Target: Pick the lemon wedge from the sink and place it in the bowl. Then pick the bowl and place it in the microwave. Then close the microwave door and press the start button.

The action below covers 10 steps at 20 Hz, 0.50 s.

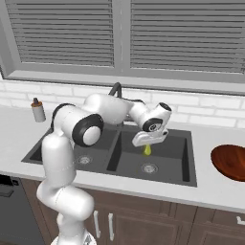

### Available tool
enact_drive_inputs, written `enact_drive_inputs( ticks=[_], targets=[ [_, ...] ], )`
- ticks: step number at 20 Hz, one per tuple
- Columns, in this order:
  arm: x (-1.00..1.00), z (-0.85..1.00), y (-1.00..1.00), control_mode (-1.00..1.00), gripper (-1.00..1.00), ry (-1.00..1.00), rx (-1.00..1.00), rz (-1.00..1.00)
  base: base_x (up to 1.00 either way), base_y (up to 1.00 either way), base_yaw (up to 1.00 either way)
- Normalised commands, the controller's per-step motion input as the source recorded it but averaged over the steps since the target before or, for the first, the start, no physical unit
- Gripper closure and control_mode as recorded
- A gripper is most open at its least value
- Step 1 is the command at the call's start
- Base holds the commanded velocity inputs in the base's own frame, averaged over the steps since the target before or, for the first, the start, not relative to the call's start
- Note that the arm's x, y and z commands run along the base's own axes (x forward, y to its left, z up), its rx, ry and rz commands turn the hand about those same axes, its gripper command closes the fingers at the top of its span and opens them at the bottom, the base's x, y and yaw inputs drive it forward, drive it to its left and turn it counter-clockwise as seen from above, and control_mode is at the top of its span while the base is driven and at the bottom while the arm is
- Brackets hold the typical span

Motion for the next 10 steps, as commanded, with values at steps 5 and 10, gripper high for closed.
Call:
enact_drive_inputs(
  ticks=[5, 10],
  targets=[
    [-0.27, 0.52, -0.29, -1.0, 1.0, -0.11, -0.12, 0.0, 0.0, 0.0, 0.0],
    [0.0, 0.51, -0.51, -1.0, 1.0, 0.06, -0.25, 0.0, 0.0, 0.0, 0.0]
  ],
)
